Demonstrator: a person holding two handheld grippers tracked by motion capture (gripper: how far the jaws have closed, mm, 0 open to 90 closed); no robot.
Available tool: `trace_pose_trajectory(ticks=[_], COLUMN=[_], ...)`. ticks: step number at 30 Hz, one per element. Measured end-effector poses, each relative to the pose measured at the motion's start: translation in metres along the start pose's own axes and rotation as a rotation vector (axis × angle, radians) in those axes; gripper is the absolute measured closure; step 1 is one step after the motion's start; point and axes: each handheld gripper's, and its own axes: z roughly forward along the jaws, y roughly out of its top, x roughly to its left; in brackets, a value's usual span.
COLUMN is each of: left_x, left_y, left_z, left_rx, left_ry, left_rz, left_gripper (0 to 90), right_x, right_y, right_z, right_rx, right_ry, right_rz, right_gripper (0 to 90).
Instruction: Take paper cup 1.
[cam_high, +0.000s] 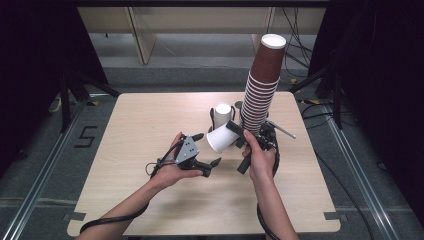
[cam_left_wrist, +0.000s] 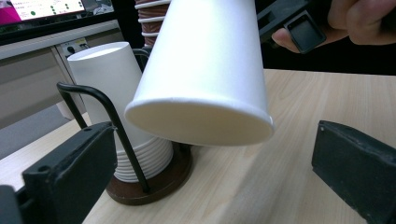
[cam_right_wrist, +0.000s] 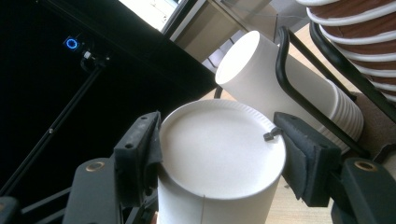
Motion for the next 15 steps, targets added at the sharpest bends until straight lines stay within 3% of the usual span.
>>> trace_pose_trajectory(ticks=[2,3,4,7,8,14,15], left_x=[0.0003,0.0009,0.0009,0.0016,0.0016,0.001,0.0009], left_y=[0.0009,0.0017,0.0017,0.003,0.003,0.004,0.0044], left_z=[0.0012,0.0023,0.0023,0.0044,0.0044,0.0077,0.0083], left_rx=[-0.002,-0.003,-0.003,-0.009,-0.009,-0.015,-0.018], left_ry=[0.002,0.004,0.004,0.006,0.006,0.0,0.0], left_rz=[0.002,0.003,0.003,0.001,0.001,0.001,0.0], left_gripper=[0.0,0.0,0.0,0.0,0.0,0.0,0.0], right_x=[0.0,0.0016,0.0002,0.0015,0.0003,-0.0003,0.0012], right_y=[-0.0003,-0.0008,-0.0006,-0.0016,-0.0013,-0.0017,-0.003], right_z=[0.0001,-0.0004,-0.0005,-0.0017,-0.0018,-0.0023,-0.0026], right_rx=[0.002,0.007,0.002,0.01,0.006,0.013,0.018], right_ry=[-0.005,0.001,-0.003,-0.001,0.001,0.005,0.009], right_rz=[-0.003,0.021,-0.006,0.017,0.0,0.007,0.037], right_gripper=[35.7,35.7,35.7,35.7,35.7,35.7,35.7])
